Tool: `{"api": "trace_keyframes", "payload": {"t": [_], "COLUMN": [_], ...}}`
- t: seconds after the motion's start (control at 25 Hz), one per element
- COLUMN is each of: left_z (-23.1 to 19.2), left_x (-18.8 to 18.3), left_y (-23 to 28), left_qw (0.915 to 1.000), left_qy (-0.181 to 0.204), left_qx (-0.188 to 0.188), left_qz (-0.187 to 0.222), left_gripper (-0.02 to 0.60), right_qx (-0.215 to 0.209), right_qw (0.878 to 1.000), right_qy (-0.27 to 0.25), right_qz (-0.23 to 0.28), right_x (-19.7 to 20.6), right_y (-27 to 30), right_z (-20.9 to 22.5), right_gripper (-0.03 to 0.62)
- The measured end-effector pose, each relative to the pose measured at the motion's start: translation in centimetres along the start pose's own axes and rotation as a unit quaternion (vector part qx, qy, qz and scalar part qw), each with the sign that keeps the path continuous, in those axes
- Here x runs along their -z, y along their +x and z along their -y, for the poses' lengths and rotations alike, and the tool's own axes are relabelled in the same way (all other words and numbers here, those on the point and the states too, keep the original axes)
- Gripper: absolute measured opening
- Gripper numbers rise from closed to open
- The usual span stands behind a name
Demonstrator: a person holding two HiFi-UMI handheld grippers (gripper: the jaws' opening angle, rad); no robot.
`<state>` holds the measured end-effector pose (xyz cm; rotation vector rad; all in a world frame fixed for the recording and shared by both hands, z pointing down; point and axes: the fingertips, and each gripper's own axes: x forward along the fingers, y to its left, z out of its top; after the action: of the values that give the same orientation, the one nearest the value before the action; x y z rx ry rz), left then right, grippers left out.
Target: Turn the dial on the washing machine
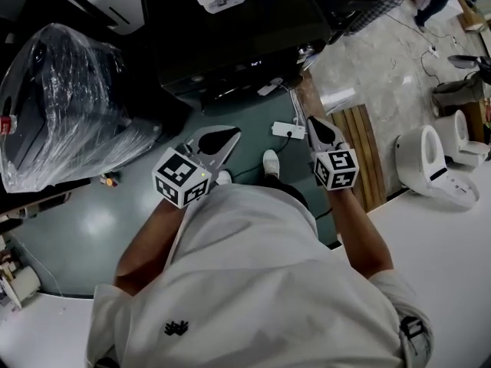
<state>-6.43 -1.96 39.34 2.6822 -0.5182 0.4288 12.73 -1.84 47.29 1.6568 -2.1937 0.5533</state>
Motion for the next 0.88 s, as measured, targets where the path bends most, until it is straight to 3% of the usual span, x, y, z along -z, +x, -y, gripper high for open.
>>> {"api": "trace_keyframes", "payload": {"t": [0.4, 0.88], "left_z": [0.6, 1.5], "left_x": [3.3, 4.1], "left_y": [-7.3, -10.2], "left_qw": [0.9986, 0.9966], "left_qy": [0.007, 0.024], "left_qx": [0.051, 0.079], "left_qz": [-0.008, -0.001], "left_gripper": [0.055, 0.055], "right_qx": [-0.001, -0.007], "right_qw": [0.999, 0.999], "right_qy": [0.032, 0.024], "right_qz": [0.028, 0.046], "right_x": [-0.1, -0.7], "right_y": [-5.9, -8.1], "right_z": [-10.9, -16.6], "right_gripper": [0.002, 0.002]}}
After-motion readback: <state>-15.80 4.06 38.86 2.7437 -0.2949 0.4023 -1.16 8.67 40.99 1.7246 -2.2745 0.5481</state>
